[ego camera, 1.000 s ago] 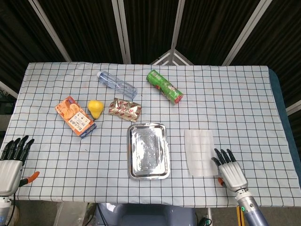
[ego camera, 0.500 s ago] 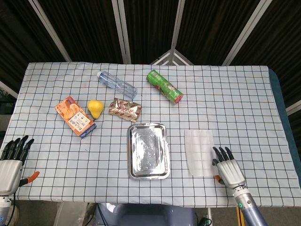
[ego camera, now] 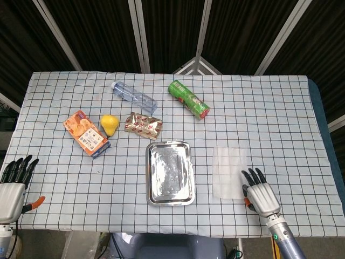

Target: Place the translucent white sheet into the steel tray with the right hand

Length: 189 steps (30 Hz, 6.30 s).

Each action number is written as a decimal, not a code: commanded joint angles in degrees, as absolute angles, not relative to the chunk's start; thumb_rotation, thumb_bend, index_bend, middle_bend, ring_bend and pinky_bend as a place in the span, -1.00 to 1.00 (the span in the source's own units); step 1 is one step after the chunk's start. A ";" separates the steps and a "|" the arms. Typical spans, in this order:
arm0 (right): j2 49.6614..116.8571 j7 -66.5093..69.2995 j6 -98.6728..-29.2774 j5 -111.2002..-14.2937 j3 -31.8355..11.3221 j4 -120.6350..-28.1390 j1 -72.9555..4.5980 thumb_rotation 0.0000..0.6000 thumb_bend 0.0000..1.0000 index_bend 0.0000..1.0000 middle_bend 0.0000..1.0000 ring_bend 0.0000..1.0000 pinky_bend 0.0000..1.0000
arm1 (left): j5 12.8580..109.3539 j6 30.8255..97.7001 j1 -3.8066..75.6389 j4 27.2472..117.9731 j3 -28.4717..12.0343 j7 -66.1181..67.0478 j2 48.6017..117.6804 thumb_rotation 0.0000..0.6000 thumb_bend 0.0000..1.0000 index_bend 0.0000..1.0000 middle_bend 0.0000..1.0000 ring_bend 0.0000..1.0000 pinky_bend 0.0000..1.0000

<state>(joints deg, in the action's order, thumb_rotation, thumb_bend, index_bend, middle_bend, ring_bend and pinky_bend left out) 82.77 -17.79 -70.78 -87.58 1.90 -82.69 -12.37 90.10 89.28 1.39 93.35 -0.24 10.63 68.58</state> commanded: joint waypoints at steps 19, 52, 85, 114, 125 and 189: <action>77.00 -15.64 -78.54 -90.96 -5.75 -95.24 -15.25 1.00 0.01 0.33 -0.64 -1.00 -1.00 | 90.42 89.76 1.40 93.18 -0.37 10.28 68.70 1.00 -0.79 -1.00 -1.00 -1.00 -1.00; 89.88 -27.26 -79.01 -85.90 -9.54 -108.04 -20.19 1.00 0.02 0.35 -0.63 -1.00 -1.00 | 90.28 89.43 1.40 92.98 -0.14 10.71 68.79 1.00 -0.79 -1.00 -1.00 -1.00 -1.00; 100.39 -39.73 -78.66 -77.70 -4.94 -106.71 -20.25 1.00 0.02 0.36 -0.62 -1.00 -1.00 | 89.38 88.83 1.56 92.62 -0.33 10.98 68.84 1.00 -0.79 -1.00 -1.00 -1.00 -1.00; 99.35 -44.31 -78.32 -77.81 -3.02 -108.61 -19.79 1.00 -0.24 -0.56 -0.81 -1.00 -1.00 | 88.98 88.60 1.59 92.67 -0.34 11.38 68.71 1.00 -0.79 -1.00 -1.00 -1.00 -1.00; 88.50 -42.44 -76.51 -75.44 -2.54 -112.99 -19.12 1.00 0.58 -0.65 -0.82 -1.00 -1.00 | 89.00 88.45 1.60 92.77 -0.21 11.70 68.63 1.00 -0.79 -1.00 -1.00 -1.00 -1.00; 96.77 -54.79 -63.70 -45.08 -2.81 -106.87 -42.29 1.00 0.94 -0.51 -0.82 -1.00 -1.00 | 83.40 85.25 2.10 95.16 -1.03 15.06 66.74 1.00 -0.79 -1.00 -1.00 -1.00 -1.00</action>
